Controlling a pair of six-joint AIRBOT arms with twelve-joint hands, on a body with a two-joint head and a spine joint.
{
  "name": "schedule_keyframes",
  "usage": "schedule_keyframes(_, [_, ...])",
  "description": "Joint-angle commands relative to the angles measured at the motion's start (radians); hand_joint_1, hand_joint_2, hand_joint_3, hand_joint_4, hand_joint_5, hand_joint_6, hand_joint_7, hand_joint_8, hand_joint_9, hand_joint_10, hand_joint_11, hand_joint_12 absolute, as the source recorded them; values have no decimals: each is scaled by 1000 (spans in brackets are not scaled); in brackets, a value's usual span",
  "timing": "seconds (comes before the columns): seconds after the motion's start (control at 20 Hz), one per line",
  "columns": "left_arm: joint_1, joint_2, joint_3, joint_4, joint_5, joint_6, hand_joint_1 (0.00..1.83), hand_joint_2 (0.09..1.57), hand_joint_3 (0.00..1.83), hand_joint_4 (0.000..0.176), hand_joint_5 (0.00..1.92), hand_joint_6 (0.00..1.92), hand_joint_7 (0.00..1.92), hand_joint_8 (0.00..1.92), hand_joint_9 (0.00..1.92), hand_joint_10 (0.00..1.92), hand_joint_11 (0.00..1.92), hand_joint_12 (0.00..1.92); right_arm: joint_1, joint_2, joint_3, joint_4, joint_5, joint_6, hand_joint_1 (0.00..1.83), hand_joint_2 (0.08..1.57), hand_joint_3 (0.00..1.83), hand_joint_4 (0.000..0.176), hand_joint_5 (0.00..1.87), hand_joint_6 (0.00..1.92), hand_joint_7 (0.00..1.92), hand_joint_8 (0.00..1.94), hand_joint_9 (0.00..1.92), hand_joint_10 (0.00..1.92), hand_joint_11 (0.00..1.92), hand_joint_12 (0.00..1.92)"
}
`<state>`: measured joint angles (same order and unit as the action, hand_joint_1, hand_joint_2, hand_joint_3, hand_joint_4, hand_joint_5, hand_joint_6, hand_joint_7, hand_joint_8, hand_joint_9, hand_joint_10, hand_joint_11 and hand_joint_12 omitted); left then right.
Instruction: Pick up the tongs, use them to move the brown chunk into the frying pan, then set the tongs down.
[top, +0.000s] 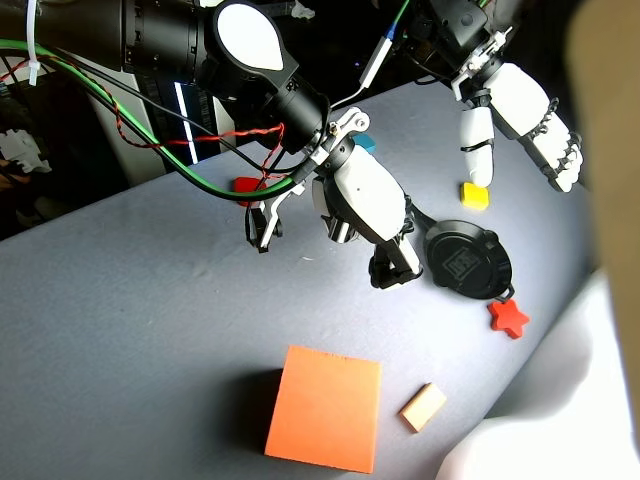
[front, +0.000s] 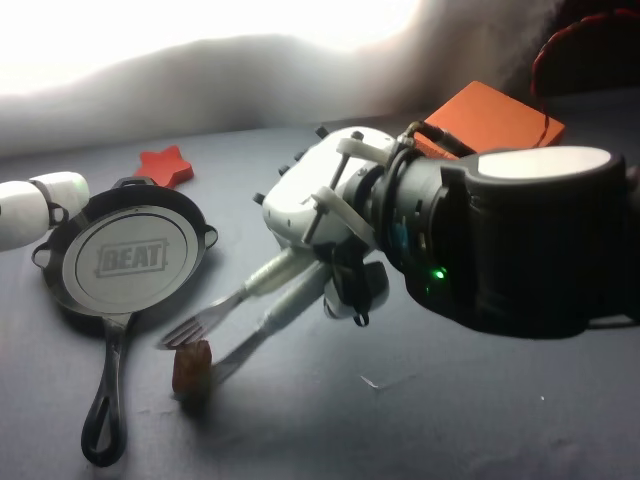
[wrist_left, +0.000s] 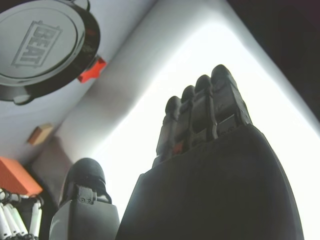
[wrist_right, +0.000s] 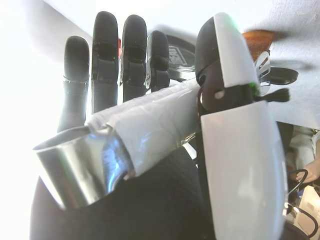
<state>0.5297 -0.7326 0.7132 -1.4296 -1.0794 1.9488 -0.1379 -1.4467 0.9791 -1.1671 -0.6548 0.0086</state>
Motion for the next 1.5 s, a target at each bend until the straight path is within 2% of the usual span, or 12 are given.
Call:
schedule_keyframes(0.0, [-6, 10, 0, 73, -83, 3, 0, 1141, 15, 0, 35, 7, 9, 3, 0, 0, 0, 0, 3, 3, -1, -55, 22, 2, 992, 1206, 6, 0, 824, 11, 888, 1, 836, 7, 229, 1349])
schedule_keyframes(0.65, [-4, 10, -3, 73, -85, 5, 0, 1132, 5, 0, 16, 2, 3, 1, 0, 0, 0, 0, -18, -17, 12, -79, 26, 3, 1032, 1209, 5, 0, 870, 19, 929, 8, 884, 22, 297, 1336])
schedule_keyframes(0.7, [-4, 10, -3, 73, -85, 5, 0, 1144, 11, 0, 16, 2, 7, 3, 0, 0, 0, 0, -19, -21, 16, -79, 28, 3, 1083, 1183, 71, 0, 801, 1011, 977, 11, 925, 35, 361, 1305])
schedule_keyframes(0.75, [-4, 10, -3, 73, -85, 7, 0, 1150, 13, 0, 17, 3, 4, 1, 0, 0, 0, 0, -19, -24, 19, -79, 28, 3, 1074, 1239, 28, 0, 726, 1305, 982, 8, 931, 37, 350, 1360])
schedule_keyframes(1.05, [-3, 10, -3, 73, -85, 7, 0, 1130, 2, 0, 29, 9, 2, 1, 0, 0, 0, 0, -19, -36, 22, -86, 31, 3, 1121, 1181, 0, 0, 870, 1151, 1259, 78, 1207, 200, 614, 1444])
schedule_keyframes(1.1, [-3, 10, -3, 73, -85, 7, 0, 1122, 0, 0, 28, 8, 0, 0, 0, 0, 0, 0, -18, -35, 22, -86, 31, 3, 1200, 1143, 2, 0, 850, 1160, 1110, 731, 1232, 277, 651, 1501])
schedule_keyframes(1.15, [-4, 10, -3, 73, -85, 7, 0, 1122, 0, 0, 21, 5, 0, 0, 0, 0, 0, 0, -18, -35, 22, -86, 31, 3, 1223, 1142, 0, 0, 817, 1186, 1087, 884, 1230, 428, 709, 1521])
schedule_keyframes(1.25, [-4, 10, -3, 73, -85, 8, 0, 1103, 0, 0, 34, 10, 1, 0, 0, 0, 0, 0, -21, -31, 21, -86, 31, 2, 1121, 1176, 0, 0, 872, 1160, 1280, 481, 1267, 629, 858, 1418])
schedule_keyframes(1.3, [-4, 10, -4, 73, -85, 8, 0, 1110, 0, 0, 33, 9, 6, 3, 0, 0, 0, 0, -27, -24, 17, -86, 32, 0, 1056, 1199, 8, 0, 836, 1239, 1358, 461, 1308, 689, 921, 1425])
schedule_keyframes(1.35, [-4, 10, -4, 73, -85, 8, 0, 1110, 0, 0, 23, 5, 0, 0, 0, 0, 0, 0, -31, -20, 13, -86, 32, 0, 790, 1284, 16, 0, 932, 994, 1404, 505, 1324, 834, 985, 1485])
schedule_keyframes(1.4, [-4, 10, -5, 73, -85, 9, 0, 1119, 0, 0, 20, 3, 0, 0, 0, 0, 0, 0, -34, -15, 7, -86, 32, -1, 557, 1382, 16, 0, 990, 974, 1411, 1102, 1382, 1366, 1155, 1758])
schedule_keyframes(1.45, [-4, 10, -5, 73, -85, 9, 0, 1121, 0, 0, 17, 2, 0, 0, 0, 0, 0, 0, -38, -9, 0, -86, 32, -6, 373, 1457, 21, 0, 1055, 1427, 1478, 1575, 1503, 1734, 1404, 1888])
